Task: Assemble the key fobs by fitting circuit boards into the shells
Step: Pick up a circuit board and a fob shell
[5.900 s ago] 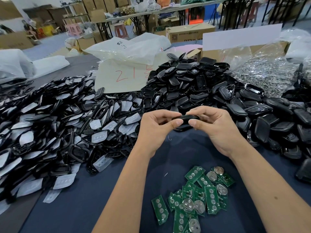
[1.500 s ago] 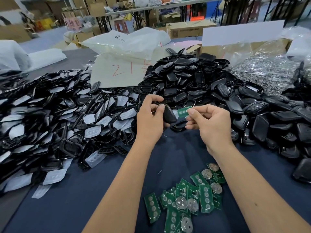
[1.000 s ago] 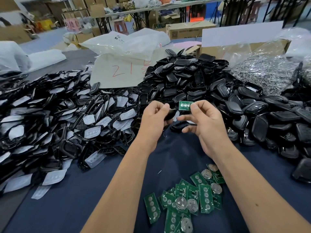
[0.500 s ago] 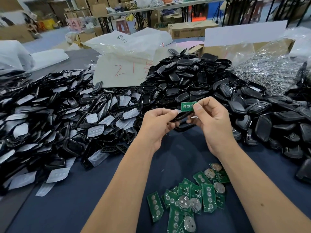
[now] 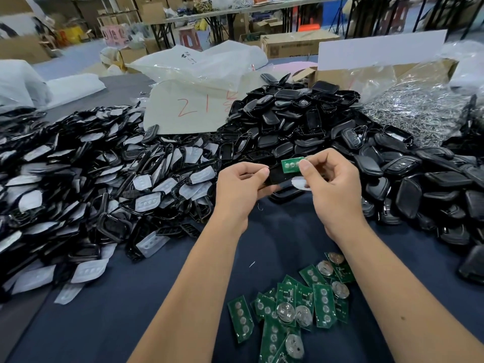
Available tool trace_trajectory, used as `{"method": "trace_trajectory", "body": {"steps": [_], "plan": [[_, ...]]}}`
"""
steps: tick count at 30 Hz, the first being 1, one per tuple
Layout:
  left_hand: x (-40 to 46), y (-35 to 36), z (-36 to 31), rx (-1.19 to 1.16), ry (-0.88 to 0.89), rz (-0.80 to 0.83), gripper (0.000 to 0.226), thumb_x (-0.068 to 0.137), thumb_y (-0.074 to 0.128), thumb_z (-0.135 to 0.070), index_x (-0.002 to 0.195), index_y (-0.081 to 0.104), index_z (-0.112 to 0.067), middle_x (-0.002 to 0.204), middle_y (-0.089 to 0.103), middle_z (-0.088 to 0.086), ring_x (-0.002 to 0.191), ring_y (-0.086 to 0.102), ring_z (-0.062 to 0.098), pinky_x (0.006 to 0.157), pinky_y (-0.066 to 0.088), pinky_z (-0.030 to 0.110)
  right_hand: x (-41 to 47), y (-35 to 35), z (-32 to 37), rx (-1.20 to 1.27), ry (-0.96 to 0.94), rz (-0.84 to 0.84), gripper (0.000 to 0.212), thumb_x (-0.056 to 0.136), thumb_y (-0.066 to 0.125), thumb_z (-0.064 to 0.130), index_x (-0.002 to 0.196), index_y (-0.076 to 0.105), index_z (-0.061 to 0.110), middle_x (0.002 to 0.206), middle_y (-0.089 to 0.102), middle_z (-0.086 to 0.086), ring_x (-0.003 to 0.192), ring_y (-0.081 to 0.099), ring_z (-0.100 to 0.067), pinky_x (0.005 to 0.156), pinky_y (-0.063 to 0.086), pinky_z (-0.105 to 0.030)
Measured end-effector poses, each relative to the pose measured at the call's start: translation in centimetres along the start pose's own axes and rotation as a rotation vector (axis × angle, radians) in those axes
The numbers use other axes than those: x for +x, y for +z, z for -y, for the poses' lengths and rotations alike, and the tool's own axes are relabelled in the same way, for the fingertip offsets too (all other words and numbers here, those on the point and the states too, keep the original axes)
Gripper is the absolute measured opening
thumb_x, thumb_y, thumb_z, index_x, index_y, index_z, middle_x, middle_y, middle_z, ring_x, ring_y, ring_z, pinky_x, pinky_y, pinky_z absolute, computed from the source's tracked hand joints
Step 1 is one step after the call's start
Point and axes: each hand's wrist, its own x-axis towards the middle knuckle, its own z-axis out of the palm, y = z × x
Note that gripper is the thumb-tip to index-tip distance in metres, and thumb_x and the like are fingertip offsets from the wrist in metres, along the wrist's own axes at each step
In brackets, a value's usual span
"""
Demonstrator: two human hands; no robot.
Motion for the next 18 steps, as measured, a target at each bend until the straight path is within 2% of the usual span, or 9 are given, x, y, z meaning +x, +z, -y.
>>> {"method": "trace_trajectory", "body": {"steps": [2, 6, 11, 13, 16, 18], "plan": [[0.1, 0.2, 0.3, 0.064, 0.051, -0.011, 0.009, 0.097, 0.066, 0.001, 0.092, 0.074, 0.001, 0.099, 0.072, 0.030, 0.089, 0.075, 0.040, 0.068, 0.061, 0.025, 0.1, -0.2, 0.0, -0.012, -0.003, -0.020, 0.014, 0.094, 0.071, 0.026, 0.082, 0.065, 0.024, 0.075, 0.069, 0.000, 0.067, 0.061, -0.014, 0.065, 0.052, -0.034], [0.0, 0.3, 0.7, 0.086, 0.065, -0.009, 0.011, 0.098, 0.067, -0.001, 0.090, 0.074, 0.000, 0.090, 0.075, 0.022, 0.077, 0.075, 0.026, 0.069, 0.062, 0.027, -0.2, -0.1, 0.0, -0.015, 0.004, -0.001, 0.006, 0.093, 0.073, 0.020, 0.091, 0.068, 0.022, 0.073, 0.072, -0.003, 0.059, 0.067, -0.014, 0.059, 0.052, -0.031], [0.1, 0.3, 0.9, 0.090, 0.053, -0.008, 0.015, 0.098, 0.067, -0.003, 0.086, 0.075, -0.004, 0.090, 0.076, 0.018, 0.074, 0.076, 0.020, 0.069, 0.062, 0.027, -0.7, 0.2, 0.2, -0.120, -0.039, 0.028, 0.007, 0.092, 0.079, 0.018, 0.092, 0.071, 0.018, 0.074, 0.074, 0.001, 0.062, 0.072, -0.014, 0.058, 0.059, -0.032], [0.1, 0.3, 1.0, 0.093, 0.053, -0.004, 0.016, 0.098, 0.068, -0.004, 0.084, 0.075, -0.005, 0.084, 0.076, 0.012, 0.070, 0.076, 0.017, 0.070, 0.062, 0.027, -0.8, 0.3, 0.3, -0.163, -0.049, 0.036, 0.009, 0.092, 0.079, 0.017, 0.091, 0.071, 0.018, 0.076, 0.074, 0.003, 0.064, 0.073, -0.013, 0.061, 0.060, -0.033], [0.3, 0.2, 1.2, 0.097, 0.060, 0.002, 0.017, 0.097, 0.068, -0.003, 0.082, 0.074, -0.005, 0.071, 0.074, -0.001, 0.064, 0.073, 0.012, 0.071, 0.063, 0.029, -0.7, 0.4, 0.3, -0.265, -0.098, 0.021, 0.010, 0.089, 0.080, 0.017, 0.088, 0.070, 0.018, 0.078, 0.072, 0.008, 0.072, 0.071, -0.008, 0.068, 0.058, -0.024], [0.3, 0.2, 1.2, 0.109, 0.066, 0.006, 0.016, 0.097, 0.068, -0.004, 0.082, 0.074, -0.005, 0.069, 0.074, -0.003, 0.063, 0.072, 0.011, 0.073, 0.064, 0.032, -0.7, 0.4, 0.3, -0.305, -0.109, 0.015, 0.011, 0.089, 0.081, 0.018, 0.087, 0.070, 0.018, 0.079, 0.071, 0.010, 0.075, 0.069, -0.006, 0.069, 0.055, -0.018]]}}
